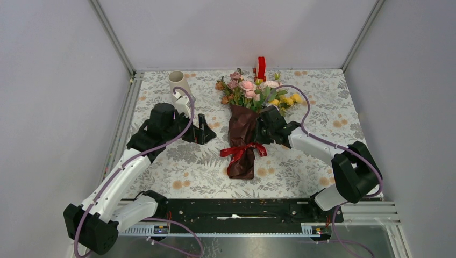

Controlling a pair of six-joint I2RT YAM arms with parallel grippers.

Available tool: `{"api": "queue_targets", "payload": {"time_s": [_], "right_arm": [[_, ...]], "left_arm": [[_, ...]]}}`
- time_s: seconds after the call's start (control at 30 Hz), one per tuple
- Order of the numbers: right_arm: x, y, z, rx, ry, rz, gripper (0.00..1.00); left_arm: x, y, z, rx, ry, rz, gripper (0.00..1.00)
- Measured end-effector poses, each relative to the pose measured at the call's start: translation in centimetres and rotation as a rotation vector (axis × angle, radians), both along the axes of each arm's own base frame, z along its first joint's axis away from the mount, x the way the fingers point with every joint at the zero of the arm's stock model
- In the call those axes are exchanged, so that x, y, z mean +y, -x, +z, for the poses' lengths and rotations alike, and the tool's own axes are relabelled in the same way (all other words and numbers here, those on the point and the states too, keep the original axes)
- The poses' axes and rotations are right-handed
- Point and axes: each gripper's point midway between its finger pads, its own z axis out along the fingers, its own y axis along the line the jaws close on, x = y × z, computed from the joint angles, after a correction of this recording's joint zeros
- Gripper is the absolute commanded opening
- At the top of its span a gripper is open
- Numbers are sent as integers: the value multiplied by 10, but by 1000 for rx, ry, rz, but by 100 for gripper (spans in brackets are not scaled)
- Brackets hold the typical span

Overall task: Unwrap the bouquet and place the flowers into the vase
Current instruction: Untie the ribbon from the wrapping paper.

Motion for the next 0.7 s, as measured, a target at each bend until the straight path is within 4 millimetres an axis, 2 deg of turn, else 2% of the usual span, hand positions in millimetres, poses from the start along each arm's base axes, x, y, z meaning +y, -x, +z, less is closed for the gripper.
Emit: {"api": "queue_targets", "payload": {"time_s": [0.2,0.53,0.7], "right_arm": [[-2,-2,3,-9,19,0,32],[3,-7,9,-29,23,12,24],[1,-8,4,-28,43,11,21]], "left_arm": [[-1,0,1,-1,6,-5,99],[-2,1,1,0,11,-9,99],[-2,1,2,1,11,-11,99]]}}
